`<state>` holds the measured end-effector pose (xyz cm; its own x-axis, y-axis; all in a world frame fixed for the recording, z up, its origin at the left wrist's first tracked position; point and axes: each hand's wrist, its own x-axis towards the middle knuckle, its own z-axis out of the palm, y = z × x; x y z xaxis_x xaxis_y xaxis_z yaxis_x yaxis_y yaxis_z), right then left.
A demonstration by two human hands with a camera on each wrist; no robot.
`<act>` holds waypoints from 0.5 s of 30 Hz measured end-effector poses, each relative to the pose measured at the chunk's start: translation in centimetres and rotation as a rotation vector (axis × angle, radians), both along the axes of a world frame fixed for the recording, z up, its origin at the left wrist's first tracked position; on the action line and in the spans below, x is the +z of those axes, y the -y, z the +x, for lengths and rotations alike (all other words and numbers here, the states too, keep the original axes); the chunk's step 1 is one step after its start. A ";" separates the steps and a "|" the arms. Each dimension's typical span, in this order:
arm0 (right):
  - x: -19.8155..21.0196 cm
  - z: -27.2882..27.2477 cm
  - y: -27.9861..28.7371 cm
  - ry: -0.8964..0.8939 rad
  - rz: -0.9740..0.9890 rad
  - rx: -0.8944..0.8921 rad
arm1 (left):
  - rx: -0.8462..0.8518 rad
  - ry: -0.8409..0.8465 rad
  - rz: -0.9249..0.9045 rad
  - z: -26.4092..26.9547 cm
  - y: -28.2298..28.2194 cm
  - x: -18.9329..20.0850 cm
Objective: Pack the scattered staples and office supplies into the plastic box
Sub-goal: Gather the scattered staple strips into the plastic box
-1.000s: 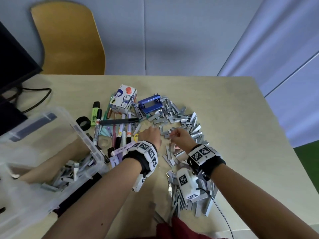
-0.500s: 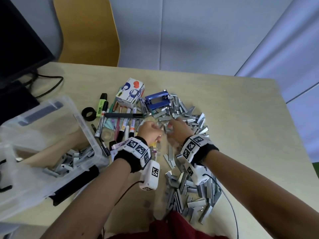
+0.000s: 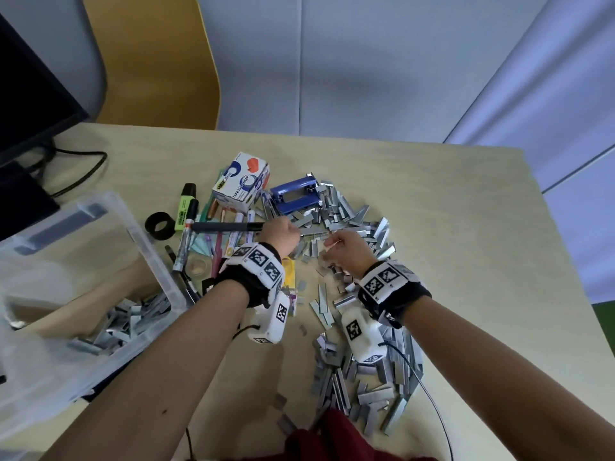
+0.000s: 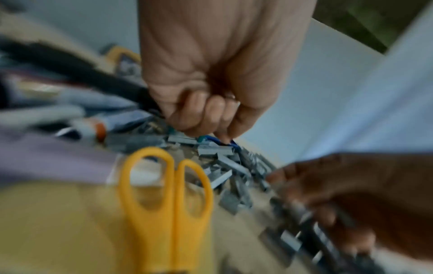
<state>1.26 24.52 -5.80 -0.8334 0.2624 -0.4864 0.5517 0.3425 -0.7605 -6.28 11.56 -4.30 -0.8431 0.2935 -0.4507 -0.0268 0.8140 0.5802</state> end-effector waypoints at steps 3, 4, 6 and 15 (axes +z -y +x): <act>0.6 0.3 -0.9 -0.005 -0.346 -0.189 | -0.224 -0.080 -0.238 -0.1 -0.9 -0.4; 0.7 0.4 -1.2 -0.004 -0.445 -0.241 | -0.281 -0.096 -0.315 -0.1 -1.1 -0.6; 0.7 0.3 -1.7 0.022 -0.602 -0.336 | -0.359 -0.150 -0.432 0.0 -1.4 -0.9; 0.8 0.0 -1.6 0.049 -0.611 -0.342 | -0.260 -0.006 -0.171 -0.1 -0.7 -1.8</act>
<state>1.26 26.14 -5.05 -0.7259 0.1736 -0.6656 0.5910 -0.3377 -0.7326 -6.34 12.23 -6.07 -0.7525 0.4199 -0.5073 0.1983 0.8791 0.4335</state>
